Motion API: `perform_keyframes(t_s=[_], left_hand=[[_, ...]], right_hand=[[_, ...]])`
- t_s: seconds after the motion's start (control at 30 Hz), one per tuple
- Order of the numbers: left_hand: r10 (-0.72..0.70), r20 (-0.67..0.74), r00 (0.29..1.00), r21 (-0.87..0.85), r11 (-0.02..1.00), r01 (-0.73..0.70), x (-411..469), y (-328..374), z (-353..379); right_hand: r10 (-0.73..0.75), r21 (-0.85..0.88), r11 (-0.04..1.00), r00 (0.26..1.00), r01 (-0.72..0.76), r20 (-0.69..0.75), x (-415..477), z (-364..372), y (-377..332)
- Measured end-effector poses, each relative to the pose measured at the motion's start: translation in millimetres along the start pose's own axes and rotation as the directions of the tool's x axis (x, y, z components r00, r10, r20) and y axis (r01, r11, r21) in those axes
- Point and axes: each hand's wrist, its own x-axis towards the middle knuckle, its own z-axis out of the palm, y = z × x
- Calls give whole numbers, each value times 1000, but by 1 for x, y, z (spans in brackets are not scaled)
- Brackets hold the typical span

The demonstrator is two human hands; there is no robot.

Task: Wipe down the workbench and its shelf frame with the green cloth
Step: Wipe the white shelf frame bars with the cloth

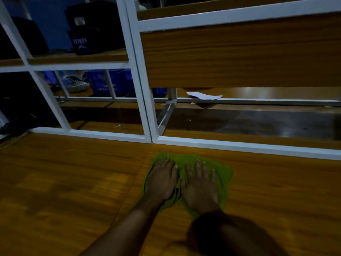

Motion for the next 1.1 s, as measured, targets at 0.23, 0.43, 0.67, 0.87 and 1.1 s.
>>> perform_keyframes(t_s=[0.23, 0.43, 0.67, 0.87, 1.1], left_hand=[[-35, -141, 989, 44, 998, 42, 60, -38, -4], [-297, -185, 937, -39, 955, 295, 98, -69, -6], [-474, -286, 833, -583, 776, 241, 120, -80, -17], [-606, -130, 784, -841, 487, 237, 126, -76, -23], [-690, -204, 694, -915, 386, 115, 142, -50, -55]], right_hand=[[28, 115, 993, 994, -16, -110, 63, 0, -45], [197, 593, 805, 931, 25, -307, 118, -10, -97], [679, 986, 143, 734, -90, -31, 154, -12, -141], [713, 997, -12, 698, -77, 63, 171, -11, -151], [671, 997, 77, 740, -3, -49, 177, -62, -147]])
